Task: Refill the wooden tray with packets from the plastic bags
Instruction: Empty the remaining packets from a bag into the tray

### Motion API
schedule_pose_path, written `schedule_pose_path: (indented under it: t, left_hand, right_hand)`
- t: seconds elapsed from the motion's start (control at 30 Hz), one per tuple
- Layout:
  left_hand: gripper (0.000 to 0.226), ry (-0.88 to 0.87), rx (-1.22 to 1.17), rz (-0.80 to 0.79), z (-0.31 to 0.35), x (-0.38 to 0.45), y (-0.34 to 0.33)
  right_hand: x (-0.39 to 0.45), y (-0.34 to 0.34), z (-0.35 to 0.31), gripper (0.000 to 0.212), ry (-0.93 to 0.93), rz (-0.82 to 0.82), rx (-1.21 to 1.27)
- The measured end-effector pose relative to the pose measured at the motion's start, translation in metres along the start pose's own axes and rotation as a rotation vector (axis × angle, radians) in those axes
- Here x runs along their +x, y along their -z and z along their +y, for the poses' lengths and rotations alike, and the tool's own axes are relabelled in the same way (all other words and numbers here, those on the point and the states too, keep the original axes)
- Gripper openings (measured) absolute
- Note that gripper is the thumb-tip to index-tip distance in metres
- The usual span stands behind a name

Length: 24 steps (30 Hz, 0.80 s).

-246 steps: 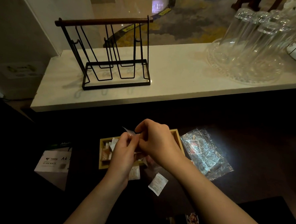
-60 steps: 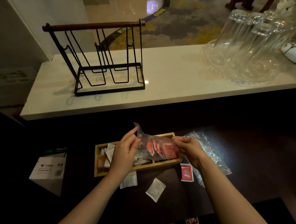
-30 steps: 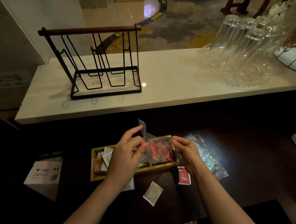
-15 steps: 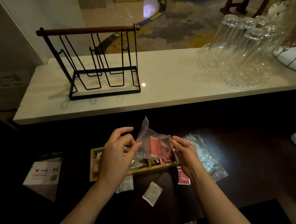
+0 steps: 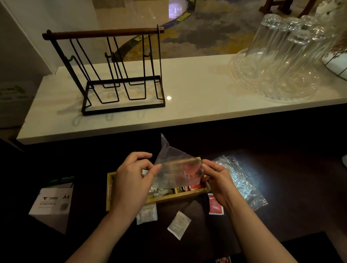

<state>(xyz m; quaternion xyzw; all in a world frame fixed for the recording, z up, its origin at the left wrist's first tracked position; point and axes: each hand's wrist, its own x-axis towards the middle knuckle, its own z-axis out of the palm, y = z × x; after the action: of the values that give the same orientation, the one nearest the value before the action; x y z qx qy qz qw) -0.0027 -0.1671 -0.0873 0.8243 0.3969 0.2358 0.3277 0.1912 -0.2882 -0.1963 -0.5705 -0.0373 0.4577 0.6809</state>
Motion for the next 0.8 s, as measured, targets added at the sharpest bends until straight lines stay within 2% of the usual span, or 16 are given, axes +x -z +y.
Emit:
schedule_pose_path:
  t: [0.2, 0.3, 0.33, 0.43, 0.57, 0.67, 0.8]
  left_hand:
    - [0.02, -0.025, 0.0, 0.022, -0.005, -0.001, 0.003]
    - [0.019, -0.019, 0.062, 0.037, -0.011, 0.0, 0.005]
    - [0.019, -0.011, 0.082, 0.043, -0.014, 0.0, 0.006]
    - [0.019, 0.013, 0.095, 0.069, -0.019, 0.0, 0.009]
    - [0.018, 0.022, 0.049, 0.089, -0.024, 0.0, 0.01]
    - [0.013, 0.01, 0.032, 0.087, -0.028, -0.002, 0.01]
    - [0.009, 0.008, 0.048, 0.042, -0.037, -0.007, 0.006]
  right_hand:
    - [0.0, 0.001, -0.001, 0.022, 0.005, -0.028, -0.034]
    - [-0.001, -0.001, -0.003, 0.048, 0.002, -0.052, -0.03]
    - [-0.002, -0.002, -0.005, 0.051, -0.002, -0.075, -0.032]
    - [0.001, -0.002, -0.007, 0.018, 0.019, -0.117, -0.026]
    - [-0.005, -0.005, -0.019, 0.025, 0.03, -0.188, -0.052]
    - [-0.003, 0.002, -0.019, 0.035, 0.041, -0.112, -0.086]
    - [-0.002, 0.021, -0.017, 0.04, 0.074, 0.123, 0.113]
